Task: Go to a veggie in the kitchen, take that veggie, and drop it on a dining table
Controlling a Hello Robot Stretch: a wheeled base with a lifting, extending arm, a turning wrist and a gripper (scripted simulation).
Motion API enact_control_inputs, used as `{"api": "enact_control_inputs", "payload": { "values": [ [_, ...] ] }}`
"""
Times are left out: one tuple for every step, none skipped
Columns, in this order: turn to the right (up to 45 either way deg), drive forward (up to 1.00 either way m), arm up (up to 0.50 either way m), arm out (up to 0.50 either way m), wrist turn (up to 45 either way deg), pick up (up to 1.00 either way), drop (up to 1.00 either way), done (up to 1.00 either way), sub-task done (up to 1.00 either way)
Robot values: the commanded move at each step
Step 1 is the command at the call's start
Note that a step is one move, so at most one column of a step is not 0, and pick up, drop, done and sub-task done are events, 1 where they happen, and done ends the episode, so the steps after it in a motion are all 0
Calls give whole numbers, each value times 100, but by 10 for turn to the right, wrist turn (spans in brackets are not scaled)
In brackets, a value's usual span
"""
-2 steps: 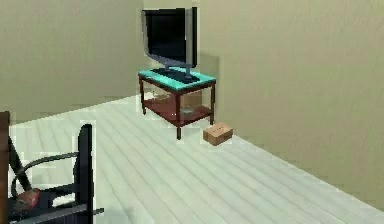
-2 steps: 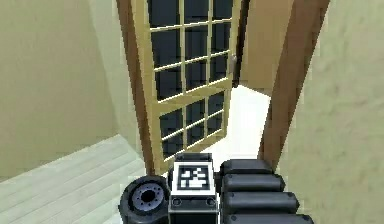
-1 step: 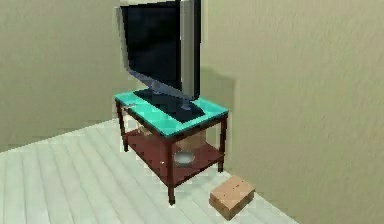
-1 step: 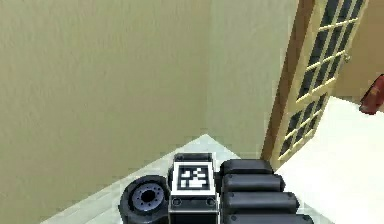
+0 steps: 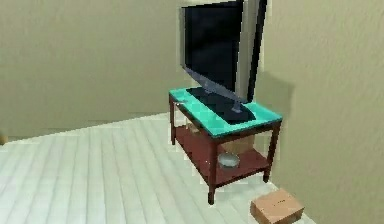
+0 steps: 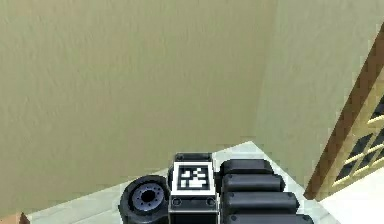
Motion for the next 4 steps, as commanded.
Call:
{"api": "enact_control_inputs", "payload": {
  "values": [
    [0, 10, 0, 0, 0, 0, 0, 0, 0],
    [-210, 0, 0, 0, 0, 0, 0, 0, 0],
    [0, 75, 0, 0, 0, 0, 0, 0, 0],
    [-420, 0, 0, 0, 0, 0, 0, 0, 0]
  ]
}}
